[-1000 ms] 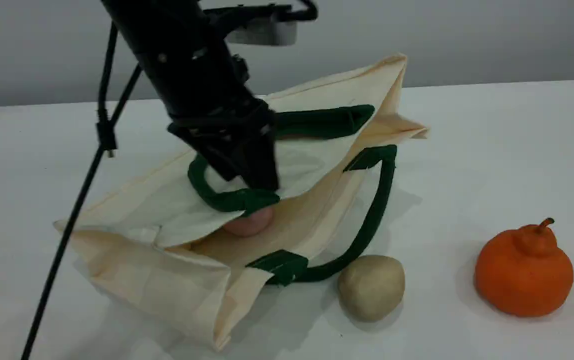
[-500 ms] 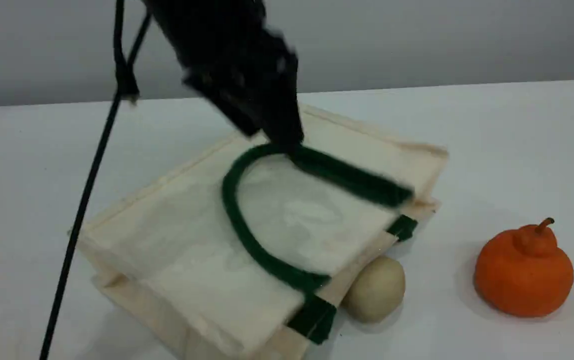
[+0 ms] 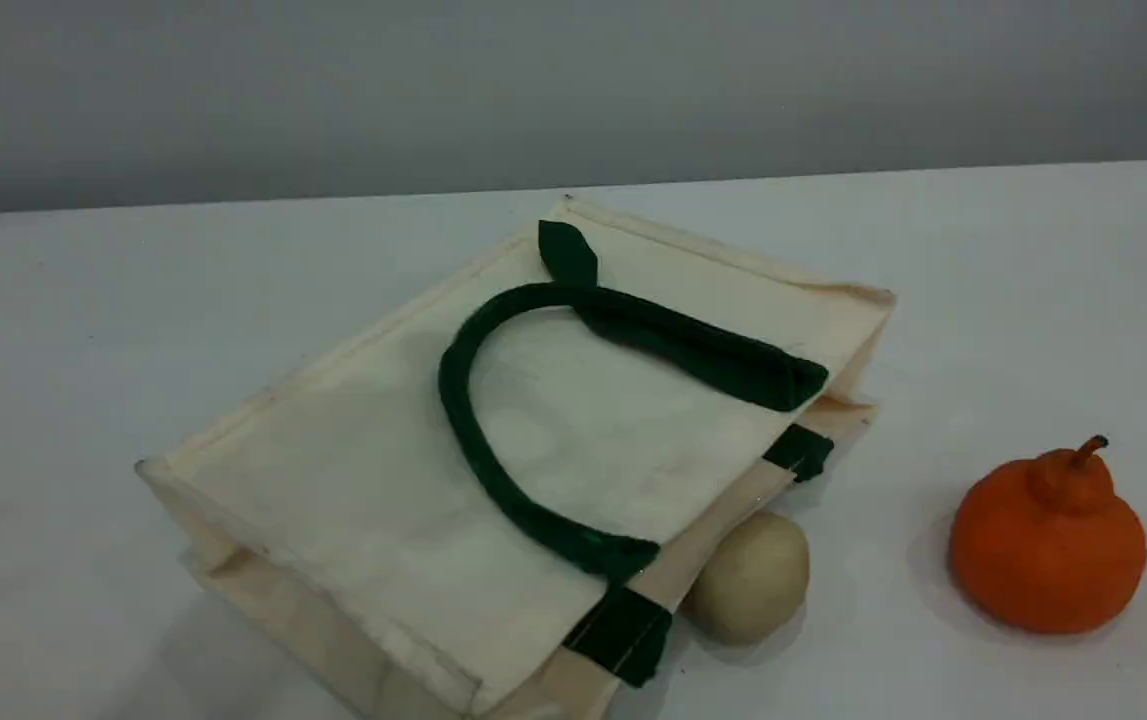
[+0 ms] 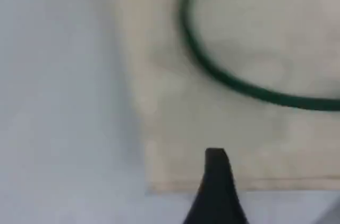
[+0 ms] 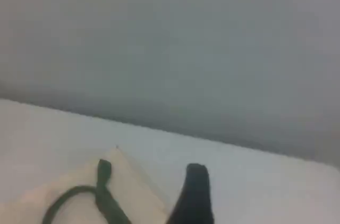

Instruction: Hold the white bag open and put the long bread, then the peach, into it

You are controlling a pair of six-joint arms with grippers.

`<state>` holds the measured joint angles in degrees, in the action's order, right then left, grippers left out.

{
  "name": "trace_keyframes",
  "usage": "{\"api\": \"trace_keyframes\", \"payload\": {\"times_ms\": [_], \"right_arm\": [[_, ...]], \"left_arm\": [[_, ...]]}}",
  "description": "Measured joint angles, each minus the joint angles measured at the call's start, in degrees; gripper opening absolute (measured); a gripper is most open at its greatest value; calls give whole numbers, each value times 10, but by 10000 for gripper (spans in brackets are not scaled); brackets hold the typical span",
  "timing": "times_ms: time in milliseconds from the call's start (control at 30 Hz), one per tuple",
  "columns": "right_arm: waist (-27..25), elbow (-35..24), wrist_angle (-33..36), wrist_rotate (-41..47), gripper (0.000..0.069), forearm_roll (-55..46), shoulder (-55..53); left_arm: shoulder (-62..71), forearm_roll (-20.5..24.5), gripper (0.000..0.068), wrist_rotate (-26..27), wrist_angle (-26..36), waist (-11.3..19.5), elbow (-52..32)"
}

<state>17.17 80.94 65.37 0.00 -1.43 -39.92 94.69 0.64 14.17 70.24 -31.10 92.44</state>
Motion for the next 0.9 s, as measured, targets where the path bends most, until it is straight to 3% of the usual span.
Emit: {"api": "trace_keyframes", "payload": {"times_ms": [67,200,567,900], "right_arm": [[0,0,0,0,586,2,15],[0,0,11,0,586,14,53],[0,-14,46,0,586,43,155],[0,-141,47,0,586,75,280]], "left_arm": [[-24,45,503,-37,0,0,0],[-79,86,503,-91,0,0,-1],[-269,80,503,-133,0,0,-13],[-497,78,503,-132,-1,0,-173]]}}
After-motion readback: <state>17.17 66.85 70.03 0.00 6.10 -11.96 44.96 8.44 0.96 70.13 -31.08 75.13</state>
